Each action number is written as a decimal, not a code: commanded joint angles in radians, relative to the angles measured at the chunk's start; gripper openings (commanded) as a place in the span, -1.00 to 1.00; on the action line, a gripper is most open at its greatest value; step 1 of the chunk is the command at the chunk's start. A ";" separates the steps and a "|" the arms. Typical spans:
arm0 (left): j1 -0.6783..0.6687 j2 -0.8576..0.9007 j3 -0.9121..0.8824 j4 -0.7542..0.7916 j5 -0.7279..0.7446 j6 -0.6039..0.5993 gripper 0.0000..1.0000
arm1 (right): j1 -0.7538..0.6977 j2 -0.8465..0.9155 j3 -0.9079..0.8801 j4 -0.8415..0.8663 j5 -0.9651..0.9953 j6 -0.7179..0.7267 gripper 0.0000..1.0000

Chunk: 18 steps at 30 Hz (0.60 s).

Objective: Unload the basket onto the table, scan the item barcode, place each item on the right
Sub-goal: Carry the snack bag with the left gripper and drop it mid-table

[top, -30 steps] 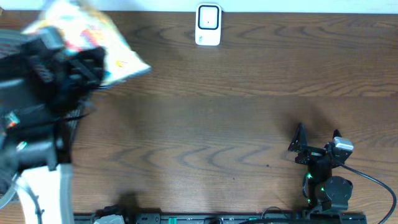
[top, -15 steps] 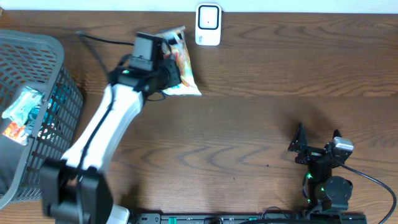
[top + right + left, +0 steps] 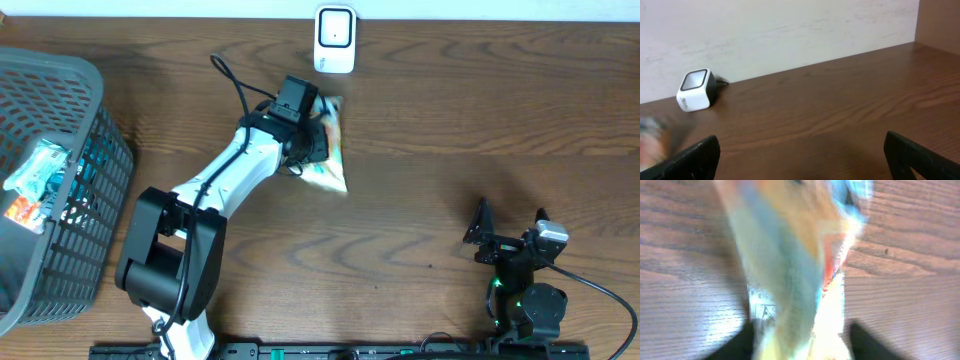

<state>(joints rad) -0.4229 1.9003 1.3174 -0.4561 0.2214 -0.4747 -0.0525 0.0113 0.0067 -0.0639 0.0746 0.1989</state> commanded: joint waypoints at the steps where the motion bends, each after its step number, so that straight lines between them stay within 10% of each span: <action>1: 0.008 -0.035 0.012 0.000 0.006 -0.009 0.98 | 0.005 -0.005 -0.001 -0.003 -0.002 0.010 0.99; 18: 0.159 -0.637 0.092 -0.124 -0.082 0.003 0.96 | 0.005 -0.005 -0.001 -0.003 -0.002 0.010 0.99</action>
<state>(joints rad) -0.3279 1.3499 1.4044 -0.5354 0.2337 -0.4774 -0.0525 0.0113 0.0067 -0.0635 0.0746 0.1989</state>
